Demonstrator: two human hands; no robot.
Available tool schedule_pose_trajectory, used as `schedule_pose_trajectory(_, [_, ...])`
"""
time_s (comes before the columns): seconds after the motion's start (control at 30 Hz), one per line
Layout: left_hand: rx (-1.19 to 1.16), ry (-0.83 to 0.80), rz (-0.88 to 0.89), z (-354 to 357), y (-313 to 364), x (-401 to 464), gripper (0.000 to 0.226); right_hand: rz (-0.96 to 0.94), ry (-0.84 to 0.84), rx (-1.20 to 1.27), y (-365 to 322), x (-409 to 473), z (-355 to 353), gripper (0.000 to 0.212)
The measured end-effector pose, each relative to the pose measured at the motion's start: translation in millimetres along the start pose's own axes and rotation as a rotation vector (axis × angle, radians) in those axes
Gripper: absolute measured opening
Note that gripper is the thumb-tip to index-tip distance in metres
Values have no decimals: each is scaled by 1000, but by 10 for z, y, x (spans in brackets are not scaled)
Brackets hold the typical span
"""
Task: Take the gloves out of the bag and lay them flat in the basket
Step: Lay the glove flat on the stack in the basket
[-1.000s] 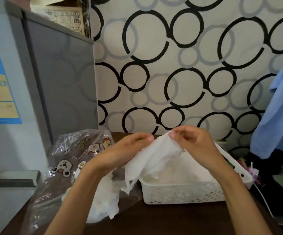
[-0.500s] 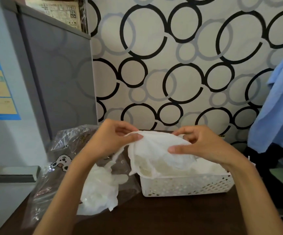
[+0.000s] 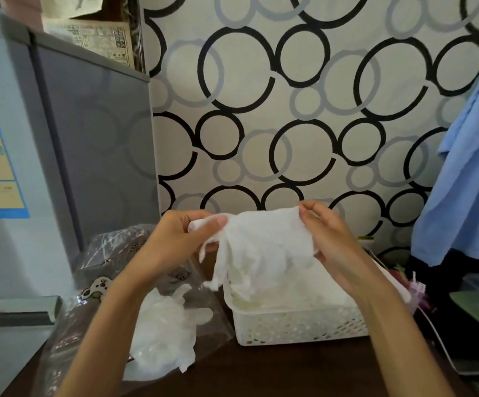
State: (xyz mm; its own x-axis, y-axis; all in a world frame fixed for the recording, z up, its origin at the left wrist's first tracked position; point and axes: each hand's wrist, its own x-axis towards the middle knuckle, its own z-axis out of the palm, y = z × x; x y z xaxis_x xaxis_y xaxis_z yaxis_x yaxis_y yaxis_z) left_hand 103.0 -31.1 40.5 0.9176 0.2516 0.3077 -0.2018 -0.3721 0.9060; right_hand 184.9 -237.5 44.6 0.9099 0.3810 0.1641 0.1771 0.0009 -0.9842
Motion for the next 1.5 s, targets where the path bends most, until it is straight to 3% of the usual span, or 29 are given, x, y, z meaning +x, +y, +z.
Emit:
schedule_pose_trajectory(0.1, [-18, 106, 32, 83, -25, 50, 24, -42, -88, -50, 1, -18, -35, 27])
schedule_pose_trajectory(0.23, [-116, 162, 81, 121, 1, 69, 22, -24, 28, -96, -23, -20, -272, 21])
schedule_pose_trajectory(0.37, [-151, 201, 102, 121, 12, 67, 17, 28, 2, 242, -72, -30, -460, 21])
schedule_pose_trajectory(0.43, [-149, 210, 91, 160, -7, 86, 17, 17, 75, 295, -65, -2, -420, 19])
schedule_pose_trajectory(0.7, [-22, 417, 12, 536, -174, 152, 30, -278, 471, -81, 37, 61, -83, 9])
schedule_pose_trajectory(0.83, [122, 543, 91, 611, -150, 256, 29, -523, 544, -421, -50, 25, -73, 18])
schedule_pose_trajectory(0.97, [460, 565, 202, 437, -108, 266, 34, -649, 521, -609, -310, -51, -83, 20])
schedule_pose_trajectory(1.07, [547, 613, 316, 204, -4, 213, 43, -548, 400, -376, -467, -146, 25, 16])
schedule_pose_trajectory(1.2, [512, 704, 348, 10, 123, 152, 35, -296, 278, -38, -464, -203, 61, 12])
schedule_pose_trajectory(1.3, [584, 558, 277, 89, 23, 211, 28, -102, 236, -37, -181, -109, -122, 20])
schedule_pose_trajectory(1.4, [721, 235, 85, 340, -254, 427, 29, 75, 229, -239, 149, 35, -398, 28])
schedule_pose_trajectory(1.5, [805, 55, 17, 571, -457, 642, 32, 157, 295, -415, 362, 139, -651, 28])
